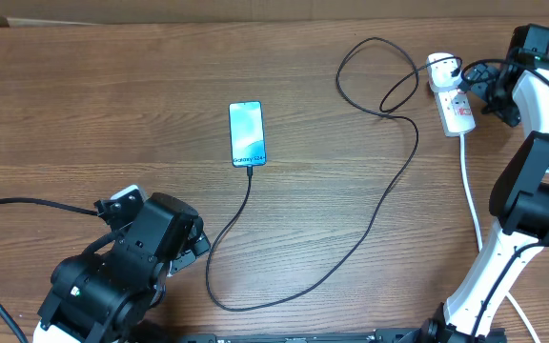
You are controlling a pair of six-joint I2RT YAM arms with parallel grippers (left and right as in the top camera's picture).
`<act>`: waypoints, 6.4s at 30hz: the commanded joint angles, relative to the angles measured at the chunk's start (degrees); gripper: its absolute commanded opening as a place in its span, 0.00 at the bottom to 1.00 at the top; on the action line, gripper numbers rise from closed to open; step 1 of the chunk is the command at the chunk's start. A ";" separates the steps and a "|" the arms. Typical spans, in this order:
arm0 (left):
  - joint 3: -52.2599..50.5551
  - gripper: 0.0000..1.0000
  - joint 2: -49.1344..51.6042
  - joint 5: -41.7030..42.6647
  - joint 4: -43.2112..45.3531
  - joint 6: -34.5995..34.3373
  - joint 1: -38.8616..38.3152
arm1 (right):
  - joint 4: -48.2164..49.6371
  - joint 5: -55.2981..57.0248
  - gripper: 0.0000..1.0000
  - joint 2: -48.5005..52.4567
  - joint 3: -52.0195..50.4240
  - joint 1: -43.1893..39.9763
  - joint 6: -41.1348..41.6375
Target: Plug charger to phone and switch on socket
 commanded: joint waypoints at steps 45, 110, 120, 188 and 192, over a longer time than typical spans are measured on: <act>-0.44 0.99 -0.13 -1.25 0.13 -1.27 -0.33 | 4.74 -0.11 1.00 0.70 -3.13 0.00 0.00; -0.44 1.00 -0.13 -1.25 0.13 -1.27 -0.33 | 4.72 -2.82 1.00 4.11 -3.13 0.00 -0.02; -0.44 0.99 -0.13 -1.25 0.13 -1.27 -0.33 | 4.02 -6.58 1.00 4.17 -3.13 0.00 -2.19; -0.44 1.00 -0.13 -1.25 0.13 -1.27 -0.33 | -33.11 -17.81 1.00 -55.34 -3.15 9.46 -9.73; -0.44 1.00 -0.13 -1.25 0.13 -1.27 -0.33 | -34.16 -14.91 1.00 -58.84 -3.15 14.95 -9.68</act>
